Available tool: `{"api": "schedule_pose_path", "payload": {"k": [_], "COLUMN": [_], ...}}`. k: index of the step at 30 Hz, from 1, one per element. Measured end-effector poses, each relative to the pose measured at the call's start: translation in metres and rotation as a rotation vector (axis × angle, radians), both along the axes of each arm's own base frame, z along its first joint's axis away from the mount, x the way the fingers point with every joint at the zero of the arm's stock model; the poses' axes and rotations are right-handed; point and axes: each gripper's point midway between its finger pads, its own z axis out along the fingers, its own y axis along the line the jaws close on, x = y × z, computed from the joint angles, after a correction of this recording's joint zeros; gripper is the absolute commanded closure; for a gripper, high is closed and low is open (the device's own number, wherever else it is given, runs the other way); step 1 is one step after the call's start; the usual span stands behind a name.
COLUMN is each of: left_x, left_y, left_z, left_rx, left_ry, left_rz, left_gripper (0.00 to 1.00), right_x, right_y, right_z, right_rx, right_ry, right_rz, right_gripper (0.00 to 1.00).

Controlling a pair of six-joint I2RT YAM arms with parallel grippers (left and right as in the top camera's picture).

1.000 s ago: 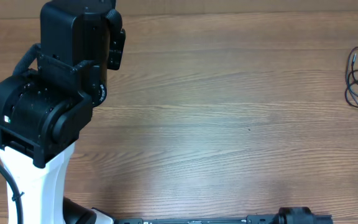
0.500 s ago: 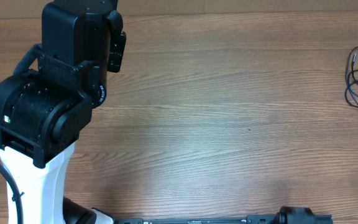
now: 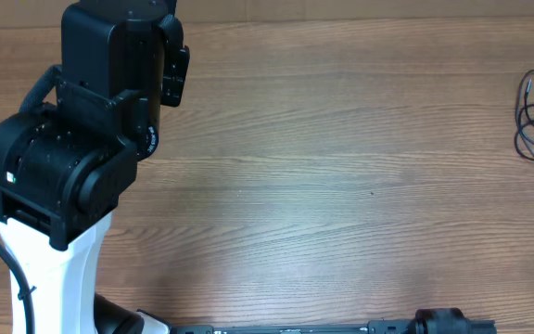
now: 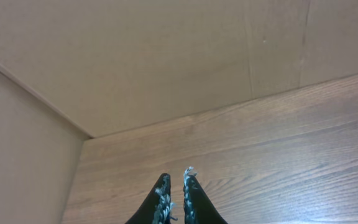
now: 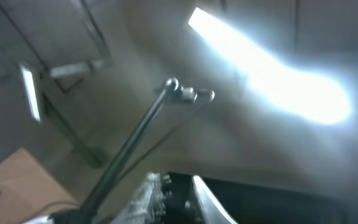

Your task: Untangle cables

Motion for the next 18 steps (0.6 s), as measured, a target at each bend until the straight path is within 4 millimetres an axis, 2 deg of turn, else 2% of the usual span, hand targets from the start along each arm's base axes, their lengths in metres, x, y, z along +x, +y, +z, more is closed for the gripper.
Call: {"api": "schedule_pose_path", "payload": {"k": [3,4,5,9,11,12,13,18], "left_x": [0.0,0.001,0.001,0.001,0.001,0.001,-0.001,-0.005], "left_y": [0.0,0.0,0.0,-0.001,-0.001,0.0,0.0,0.002], "left_z": [0.001,0.001,0.002,0.002,0.002,0.001,-0.001,-0.01], "left_rx": [0.009,0.017,0.017,0.02,0.021,0.023,0.028,0.047], "left_ry": [-0.003,-0.002,-0.004,-0.007,-0.005,-0.001,0.009,0.051], "left_rz": [-0.005,-0.009,-0.01,-0.013,-0.013,-0.013,-0.014,-0.016], "left_gripper": [0.84,0.83,0.83,0.83,0.84,0.85,0.85,0.85], "right_x": [0.03,0.04,0.048,0.081,0.105,0.128,0.143,0.199], "right_y": [0.003,0.004,0.005,0.004,0.002,-0.001,-0.003,-0.012], "right_z": [-0.014,-0.021,-0.027,-0.055,-0.07,-0.083,-0.092,-0.12], "right_rx": [-0.017,-0.016,-0.021,-0.002,0.019,0.042,0.055,0.112], "right_ry": [-0.036,-0.056,-0.06,-0.098,-0.058,-0.001,0.041,0.239], "right_rz": [0.014,0.016,0.018,0.011,0.008,0.001,-0.004,-0.042], "right_gripper": [0.58,0.44,0.0,0.0,0.0,0.0,0.0,0.0]}}
